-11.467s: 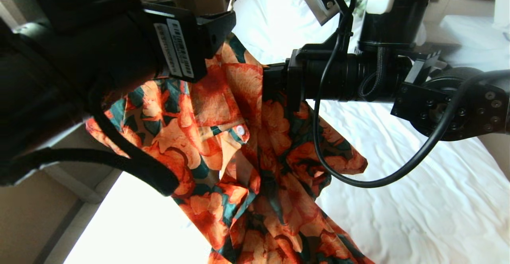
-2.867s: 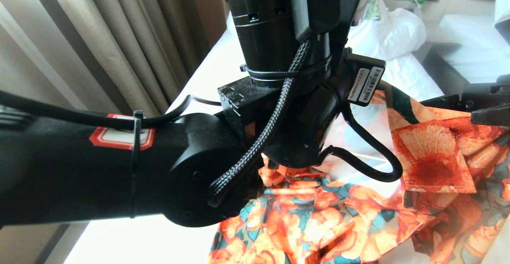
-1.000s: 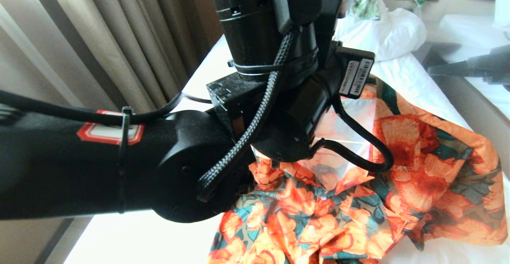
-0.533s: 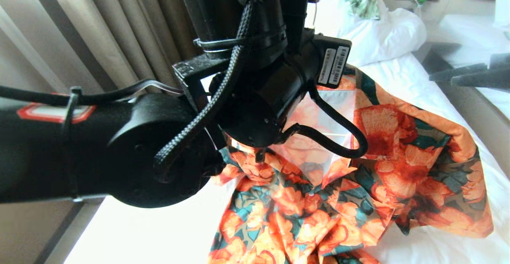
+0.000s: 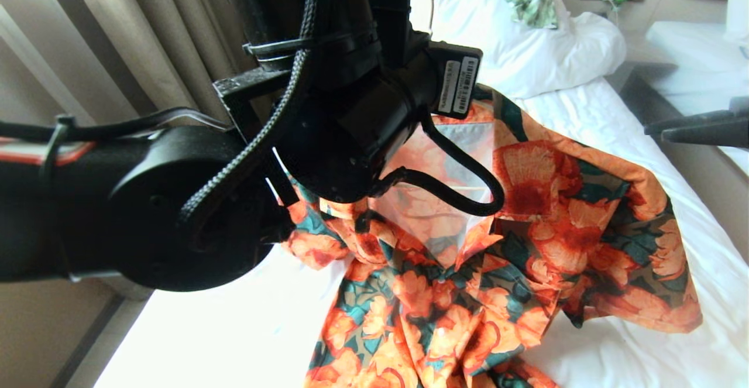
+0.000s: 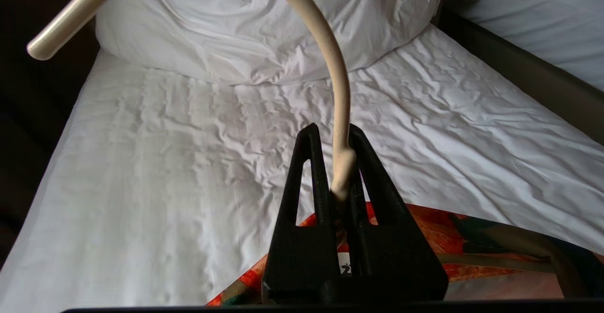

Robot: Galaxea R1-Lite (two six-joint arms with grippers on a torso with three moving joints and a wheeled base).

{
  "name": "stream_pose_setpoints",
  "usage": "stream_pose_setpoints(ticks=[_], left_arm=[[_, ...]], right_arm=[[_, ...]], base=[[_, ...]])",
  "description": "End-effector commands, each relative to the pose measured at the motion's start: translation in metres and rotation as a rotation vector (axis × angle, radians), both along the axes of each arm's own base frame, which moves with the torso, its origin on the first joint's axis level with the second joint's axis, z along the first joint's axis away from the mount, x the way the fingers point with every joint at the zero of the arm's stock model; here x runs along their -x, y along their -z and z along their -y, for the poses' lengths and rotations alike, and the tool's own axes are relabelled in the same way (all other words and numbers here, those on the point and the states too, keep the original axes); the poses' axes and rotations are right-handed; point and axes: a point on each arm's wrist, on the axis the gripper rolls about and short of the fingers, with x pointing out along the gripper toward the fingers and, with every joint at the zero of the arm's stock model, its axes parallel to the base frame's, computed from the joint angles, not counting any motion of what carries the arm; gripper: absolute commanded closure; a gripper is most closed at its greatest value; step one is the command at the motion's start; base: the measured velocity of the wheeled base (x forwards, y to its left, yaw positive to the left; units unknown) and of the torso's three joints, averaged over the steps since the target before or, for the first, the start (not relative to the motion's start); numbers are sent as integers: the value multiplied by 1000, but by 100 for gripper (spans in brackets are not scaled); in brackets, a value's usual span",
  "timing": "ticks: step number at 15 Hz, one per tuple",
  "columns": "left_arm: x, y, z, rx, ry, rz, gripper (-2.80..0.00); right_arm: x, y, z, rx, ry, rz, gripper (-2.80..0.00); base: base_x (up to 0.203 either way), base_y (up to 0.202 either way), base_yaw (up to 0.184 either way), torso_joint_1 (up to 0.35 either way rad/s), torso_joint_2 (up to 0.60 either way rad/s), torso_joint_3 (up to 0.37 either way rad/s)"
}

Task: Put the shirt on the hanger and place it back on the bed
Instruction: Take the clothes hanger out of the clothes

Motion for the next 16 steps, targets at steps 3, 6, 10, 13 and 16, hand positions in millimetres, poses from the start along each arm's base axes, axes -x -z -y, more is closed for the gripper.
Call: stream_pose_setpoints(ticks=[3,6,10,13,16], left_arm=[[-5,-1,-6,3,-33,-1,0],[-1,-3,-10,6,-34,2,0],[-1,-6,-11,12,-34,6,0],[1,-10,-14,0,-29,0,0],[3,-19,-16,-7,-27,-4,0]], right_arm=[[5,0,0,-2,-1,6,0],[10,-4,3,1,15,19,0],[15,-8,4,5,28,30,0],[16,-8,2,5,22,26,0],[20,-8,2,6,23,29,0]], base=[[0,0,0,0,0,0],[0,0,0,24,-132,-97],[0,0,0,100,-440,-325],[0,0,0,153,-502,-356],[0,0,0,185,-530,-363]])
